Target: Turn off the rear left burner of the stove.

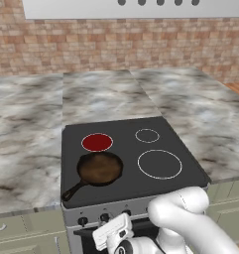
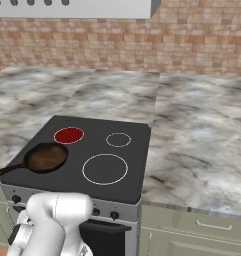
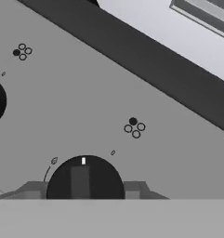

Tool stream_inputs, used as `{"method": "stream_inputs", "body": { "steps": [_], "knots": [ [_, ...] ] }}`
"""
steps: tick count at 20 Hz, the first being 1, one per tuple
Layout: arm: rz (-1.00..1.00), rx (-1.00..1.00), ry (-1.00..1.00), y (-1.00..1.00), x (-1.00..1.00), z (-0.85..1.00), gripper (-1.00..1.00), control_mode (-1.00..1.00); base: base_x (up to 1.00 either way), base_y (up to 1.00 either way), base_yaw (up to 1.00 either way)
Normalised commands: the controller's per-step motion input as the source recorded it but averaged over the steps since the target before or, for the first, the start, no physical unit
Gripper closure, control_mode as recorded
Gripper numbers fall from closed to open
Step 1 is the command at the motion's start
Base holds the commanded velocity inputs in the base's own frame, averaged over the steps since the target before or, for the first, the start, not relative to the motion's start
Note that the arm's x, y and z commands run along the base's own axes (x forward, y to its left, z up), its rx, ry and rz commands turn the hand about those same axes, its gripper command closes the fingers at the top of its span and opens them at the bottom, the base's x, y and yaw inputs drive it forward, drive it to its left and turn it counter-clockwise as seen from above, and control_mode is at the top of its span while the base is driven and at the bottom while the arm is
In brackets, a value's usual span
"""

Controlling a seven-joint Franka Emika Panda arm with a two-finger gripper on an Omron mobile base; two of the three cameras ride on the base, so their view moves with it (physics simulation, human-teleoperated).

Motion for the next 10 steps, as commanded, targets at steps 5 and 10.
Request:
{"method": "stream_inputs", "body": {
  "steps": [5, 10],
  "knots": [
    [0.02, 0.51, -0.15, 0.0, 0.01, 0.25, 1.0, -1.0, 0.0, 0.0, 0.0],
    [0.01, 0.51, -0.13, 0.0, 0.0, 0.23, 1.0, -1.0, 0.0, 0.0, 0.0]
  ]
}}
